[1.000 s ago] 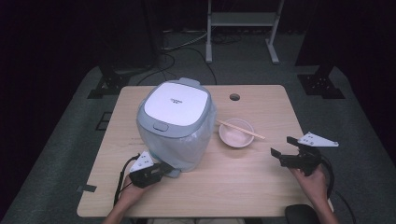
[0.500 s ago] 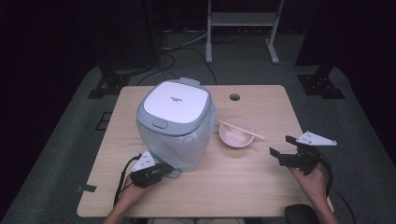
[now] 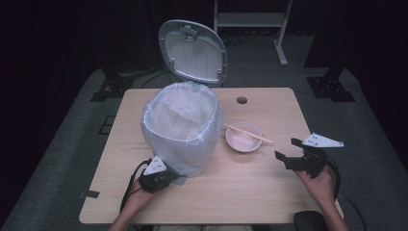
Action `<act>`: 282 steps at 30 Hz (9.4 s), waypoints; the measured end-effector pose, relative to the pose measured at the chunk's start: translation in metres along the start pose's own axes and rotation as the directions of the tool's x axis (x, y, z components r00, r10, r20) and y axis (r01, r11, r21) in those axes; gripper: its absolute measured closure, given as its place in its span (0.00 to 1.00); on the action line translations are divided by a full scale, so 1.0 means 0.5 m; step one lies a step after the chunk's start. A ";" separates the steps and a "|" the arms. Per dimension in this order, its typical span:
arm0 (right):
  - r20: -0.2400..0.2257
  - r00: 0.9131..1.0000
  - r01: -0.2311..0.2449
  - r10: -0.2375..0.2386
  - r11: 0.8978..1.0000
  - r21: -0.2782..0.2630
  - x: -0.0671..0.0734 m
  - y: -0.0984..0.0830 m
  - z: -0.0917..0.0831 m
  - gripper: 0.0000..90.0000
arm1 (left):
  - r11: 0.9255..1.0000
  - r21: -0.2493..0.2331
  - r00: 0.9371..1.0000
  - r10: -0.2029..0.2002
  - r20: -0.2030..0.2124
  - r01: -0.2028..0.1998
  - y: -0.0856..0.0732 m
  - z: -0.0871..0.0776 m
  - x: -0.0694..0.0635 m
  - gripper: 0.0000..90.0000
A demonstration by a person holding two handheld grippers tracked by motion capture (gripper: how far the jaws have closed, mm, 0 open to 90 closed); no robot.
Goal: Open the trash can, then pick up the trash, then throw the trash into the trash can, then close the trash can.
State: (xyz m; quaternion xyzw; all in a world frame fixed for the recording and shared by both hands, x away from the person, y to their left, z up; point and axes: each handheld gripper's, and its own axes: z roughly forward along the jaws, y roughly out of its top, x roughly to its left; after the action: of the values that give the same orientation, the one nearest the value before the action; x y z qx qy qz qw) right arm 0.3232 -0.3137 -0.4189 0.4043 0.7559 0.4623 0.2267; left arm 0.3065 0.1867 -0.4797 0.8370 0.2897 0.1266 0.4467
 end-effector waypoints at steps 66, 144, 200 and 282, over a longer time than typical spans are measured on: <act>-0.216 0.961 0.210 -0.171 0.962 0.172 0.034 0.177 0.192 0.16 | 1.000 0.014 1.000 -0.015 0.014 0.015 0.004 0.000 0.004 0.94; -0.290 0.938 0.299 -0.192 0.870 0.392 0.006 0.139 0.283 0.88 | 1.000 0.009 0.999 -0.019 0.026 0.018 0.003 0.000 0.008 0.94; -0.416 0.881 0.321 -0.224 0.930 0.178 0.052 0.290 0.023 0.88 | 1.000 0.007 0.999 -0.029 0.029 0.028 0.002 0.000 0.008 0.94; -0.554 0.742 0.560 -0.379 0.803 0.201 0.355 0.623 0.133 0.88 | 0.999 0.008 0.999 -0.032 0.032 0.031 0.002 0.000 0.010 0.94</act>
State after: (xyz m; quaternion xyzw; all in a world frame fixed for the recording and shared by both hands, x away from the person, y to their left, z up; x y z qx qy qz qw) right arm 0.3948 -0.0570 -0.1699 0.1008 0.9362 0.3307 0.0628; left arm 0.3107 0.1893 -0.4792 0.8360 0.2961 0.1049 0.4500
